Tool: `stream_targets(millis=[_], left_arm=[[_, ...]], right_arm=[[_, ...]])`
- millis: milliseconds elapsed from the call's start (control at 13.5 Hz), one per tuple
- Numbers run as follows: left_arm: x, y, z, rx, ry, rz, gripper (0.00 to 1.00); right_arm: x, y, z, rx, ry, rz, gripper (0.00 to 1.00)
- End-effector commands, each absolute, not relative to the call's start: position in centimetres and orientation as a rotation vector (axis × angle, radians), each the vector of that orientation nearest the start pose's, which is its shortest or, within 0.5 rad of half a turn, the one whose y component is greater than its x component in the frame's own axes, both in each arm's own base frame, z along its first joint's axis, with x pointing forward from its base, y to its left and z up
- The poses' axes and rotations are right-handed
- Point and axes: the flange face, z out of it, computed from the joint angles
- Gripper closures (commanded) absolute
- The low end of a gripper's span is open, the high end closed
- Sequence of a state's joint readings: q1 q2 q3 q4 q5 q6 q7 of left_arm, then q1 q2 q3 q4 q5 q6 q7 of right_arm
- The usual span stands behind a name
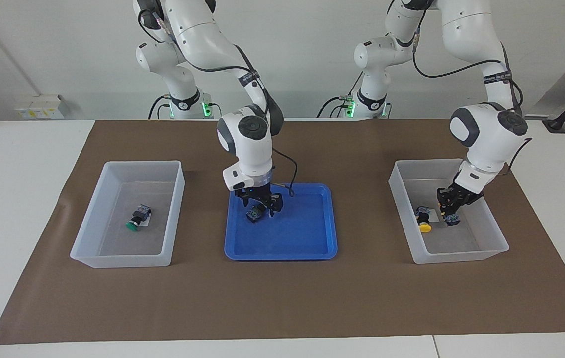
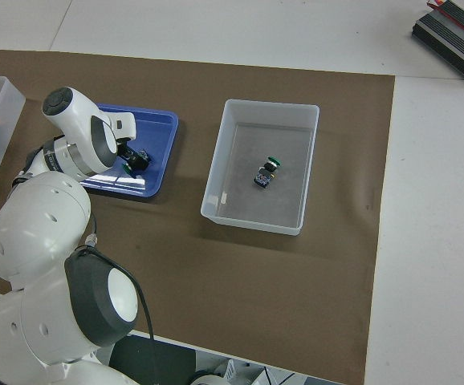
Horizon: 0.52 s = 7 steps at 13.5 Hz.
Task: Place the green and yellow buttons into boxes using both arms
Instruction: 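Release the yellow button in the bin while the right gripper grasps the green button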
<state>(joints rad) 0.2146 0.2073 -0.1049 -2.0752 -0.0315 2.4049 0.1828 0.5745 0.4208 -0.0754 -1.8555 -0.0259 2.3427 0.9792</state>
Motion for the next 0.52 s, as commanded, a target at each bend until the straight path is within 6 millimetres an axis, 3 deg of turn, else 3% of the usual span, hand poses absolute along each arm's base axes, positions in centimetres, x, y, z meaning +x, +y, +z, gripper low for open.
stream_targets(millis=[0,74,222,296,370,444], left_arm=[[58.5,6.5,34.3,-3.158,0.097,-0.236,0.23],[58.5,6.5,34.4,-3.158,0.102,-0.234,0.14],[59.4,6.6,35.1,-3.159,0.102,-0.235,0.11],[60.3,6.6,36.5,-3.166,0.111,-0.207,0.08],[61.6,6.6,37.8,-3.178,0.114,-0.158,0.06],[62.7,6.7,39.7,-3.188,0.119,-0.114,0.04]], right_arm=[[55.3,30.3,30.0,-3.057,0.742,-0.111,0.00],[55.2,30.3,30.1,-3.057,0.742,-0.110,0.00],[55.0,30.4,30.1,-3.060,0.733,-0.107,0.00],[55.0,30.4,30.1,-3.061,0.731,-0.105,0.13],[55.0,30.4,30.2,-3.063,0.724,-0.105,0.35],[55.0,30.3,30.7,-3.061,0.727,-0.099,0.77]])
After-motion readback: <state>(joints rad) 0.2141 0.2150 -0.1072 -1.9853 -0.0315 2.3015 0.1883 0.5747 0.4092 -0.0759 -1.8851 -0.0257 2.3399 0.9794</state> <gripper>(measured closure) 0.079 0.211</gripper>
